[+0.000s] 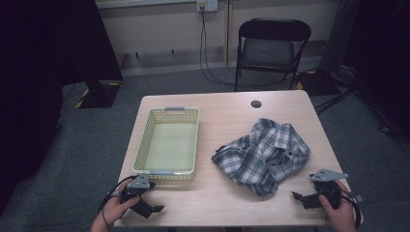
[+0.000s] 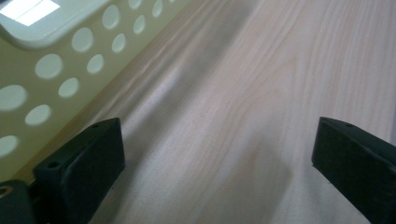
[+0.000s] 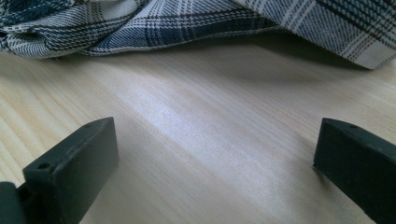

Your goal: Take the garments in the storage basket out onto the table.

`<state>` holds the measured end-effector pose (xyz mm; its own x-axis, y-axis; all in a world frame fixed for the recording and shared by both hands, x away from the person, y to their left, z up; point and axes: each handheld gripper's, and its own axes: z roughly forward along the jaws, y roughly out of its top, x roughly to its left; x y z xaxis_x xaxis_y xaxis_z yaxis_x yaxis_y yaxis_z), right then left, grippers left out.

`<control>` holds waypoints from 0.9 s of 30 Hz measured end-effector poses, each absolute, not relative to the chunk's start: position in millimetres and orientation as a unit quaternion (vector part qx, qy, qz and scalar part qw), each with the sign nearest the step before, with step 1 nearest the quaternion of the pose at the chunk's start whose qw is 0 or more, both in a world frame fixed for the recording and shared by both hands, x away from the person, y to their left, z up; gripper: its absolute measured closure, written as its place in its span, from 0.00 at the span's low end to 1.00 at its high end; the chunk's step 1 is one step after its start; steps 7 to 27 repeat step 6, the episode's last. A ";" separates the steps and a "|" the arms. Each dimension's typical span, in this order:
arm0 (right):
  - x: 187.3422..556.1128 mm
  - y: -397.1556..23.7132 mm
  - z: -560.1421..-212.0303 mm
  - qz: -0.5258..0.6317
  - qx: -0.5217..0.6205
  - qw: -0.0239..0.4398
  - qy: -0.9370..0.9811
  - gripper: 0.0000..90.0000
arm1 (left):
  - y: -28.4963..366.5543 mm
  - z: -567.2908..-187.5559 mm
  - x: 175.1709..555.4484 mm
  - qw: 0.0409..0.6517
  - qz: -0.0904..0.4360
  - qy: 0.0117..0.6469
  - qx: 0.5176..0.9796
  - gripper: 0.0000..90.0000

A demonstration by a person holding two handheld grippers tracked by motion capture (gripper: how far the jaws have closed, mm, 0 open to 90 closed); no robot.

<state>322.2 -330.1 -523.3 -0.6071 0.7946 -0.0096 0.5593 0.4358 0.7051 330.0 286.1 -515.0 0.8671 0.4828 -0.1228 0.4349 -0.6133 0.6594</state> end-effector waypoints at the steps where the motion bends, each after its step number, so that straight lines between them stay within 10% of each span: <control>1: 322.2 -330.1 -523.3 0.340 0.408 0.173 0.829 0.00 | 285.9 -515.4 329.8 0.355 0.038 0.253 0.899 0.03; 27: 322.3 -330.1 -523.2 0.340 0.408 0.173 0.830 0.00 | 281.7 -516.5 327.3 0.339 0.056 0.235 0.909 0.00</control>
